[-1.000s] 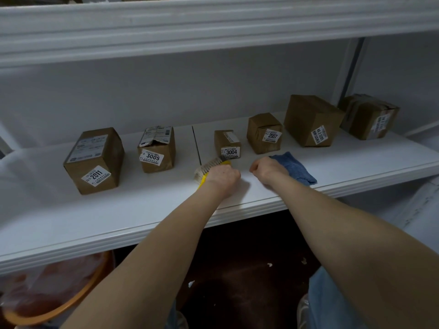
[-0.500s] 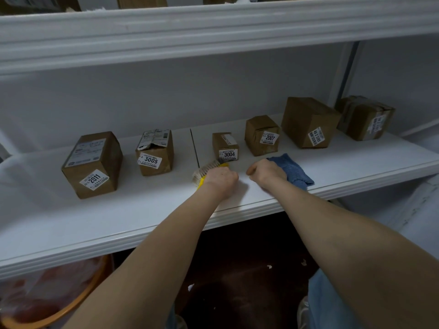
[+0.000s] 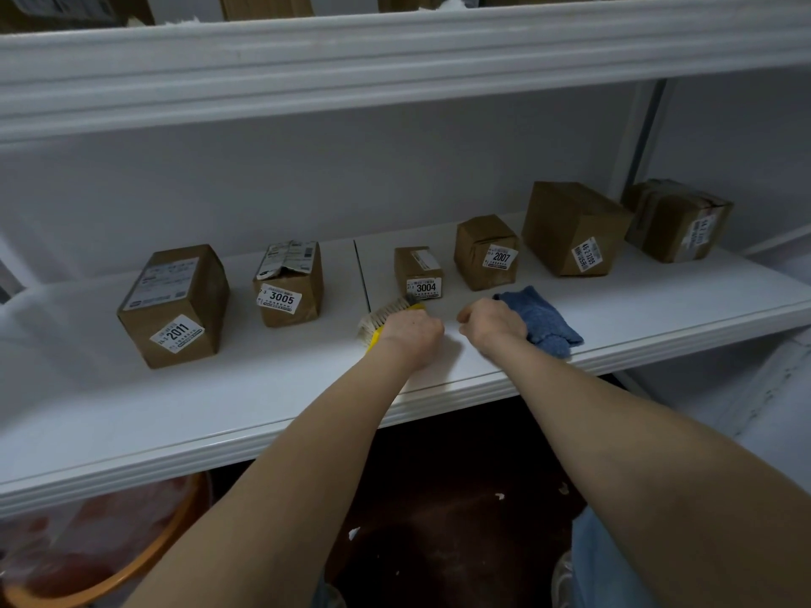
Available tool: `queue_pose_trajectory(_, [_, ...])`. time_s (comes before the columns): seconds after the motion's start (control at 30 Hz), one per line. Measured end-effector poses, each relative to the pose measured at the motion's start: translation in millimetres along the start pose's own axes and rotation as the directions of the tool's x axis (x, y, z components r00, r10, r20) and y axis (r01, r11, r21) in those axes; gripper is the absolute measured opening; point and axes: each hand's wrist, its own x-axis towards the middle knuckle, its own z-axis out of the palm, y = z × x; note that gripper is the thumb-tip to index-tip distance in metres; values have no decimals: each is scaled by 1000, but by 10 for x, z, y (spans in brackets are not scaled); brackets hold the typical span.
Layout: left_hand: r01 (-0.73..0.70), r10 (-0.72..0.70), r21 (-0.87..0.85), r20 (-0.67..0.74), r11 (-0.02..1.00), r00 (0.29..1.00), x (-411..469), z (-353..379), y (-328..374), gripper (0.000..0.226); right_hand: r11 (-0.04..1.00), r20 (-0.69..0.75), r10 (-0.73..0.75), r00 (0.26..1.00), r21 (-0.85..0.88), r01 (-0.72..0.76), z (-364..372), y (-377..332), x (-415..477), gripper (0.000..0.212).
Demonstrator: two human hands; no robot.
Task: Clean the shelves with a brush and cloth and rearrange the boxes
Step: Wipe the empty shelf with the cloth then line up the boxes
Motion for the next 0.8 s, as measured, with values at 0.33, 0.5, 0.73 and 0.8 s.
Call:
queue_pose_trajectory(0.33, [10,-10,0,15,1000,1000,10,-27,0,31,1000,-5,0,1000,23,0,-3,4,47,28])
queue_pose_trajectory(0.5, [14,-15,9,30,1000,999,12,-26,4,30,1000,-18,1,1000,1,-1,31,27,59,30])
queue_pose_trajectory(0.73, [8,-9,10,25,1000,1000,13,-30,6,31,999,-35,34,999,41,-33,52,24,86,27])
queue_pose_trajectory(0.8, [6,-6,21,23,1000,1000,6,-36,10,31,998,-40,52,998,33,-51,60,14,93,28])
